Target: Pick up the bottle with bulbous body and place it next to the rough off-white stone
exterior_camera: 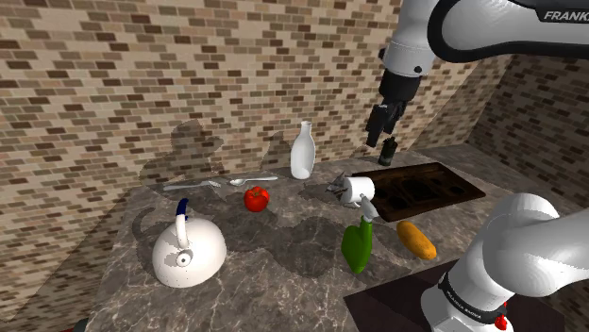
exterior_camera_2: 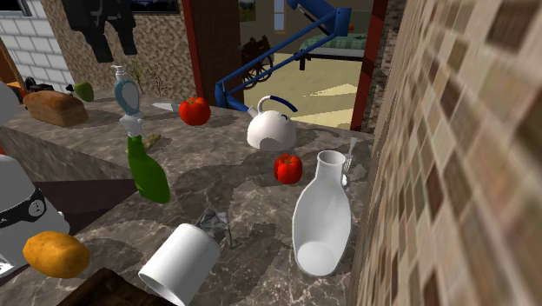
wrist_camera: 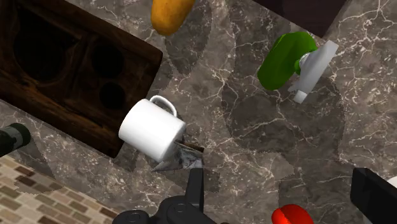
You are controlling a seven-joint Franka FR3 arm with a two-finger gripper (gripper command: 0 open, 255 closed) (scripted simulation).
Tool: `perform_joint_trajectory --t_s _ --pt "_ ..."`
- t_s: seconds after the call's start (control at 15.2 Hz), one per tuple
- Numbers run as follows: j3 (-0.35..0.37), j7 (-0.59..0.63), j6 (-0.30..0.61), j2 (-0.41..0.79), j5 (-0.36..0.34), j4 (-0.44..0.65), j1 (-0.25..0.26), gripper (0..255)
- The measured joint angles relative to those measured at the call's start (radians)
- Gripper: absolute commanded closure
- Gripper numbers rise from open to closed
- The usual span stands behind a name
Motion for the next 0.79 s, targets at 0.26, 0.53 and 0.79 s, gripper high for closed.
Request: perform_joint_trajectory --t_s 0.26,0.53,0.79 --pt "-0.020 -0.025 0.040 0.078 -0.011 0.036 -0.009 0" --pt "-0.057 -0.073 0.109 0.215 -0.028 0.098 -0.024 0" --pt "-0.086 -0.115 0.174 0.358 -0.033 0.171 -0.033 0"
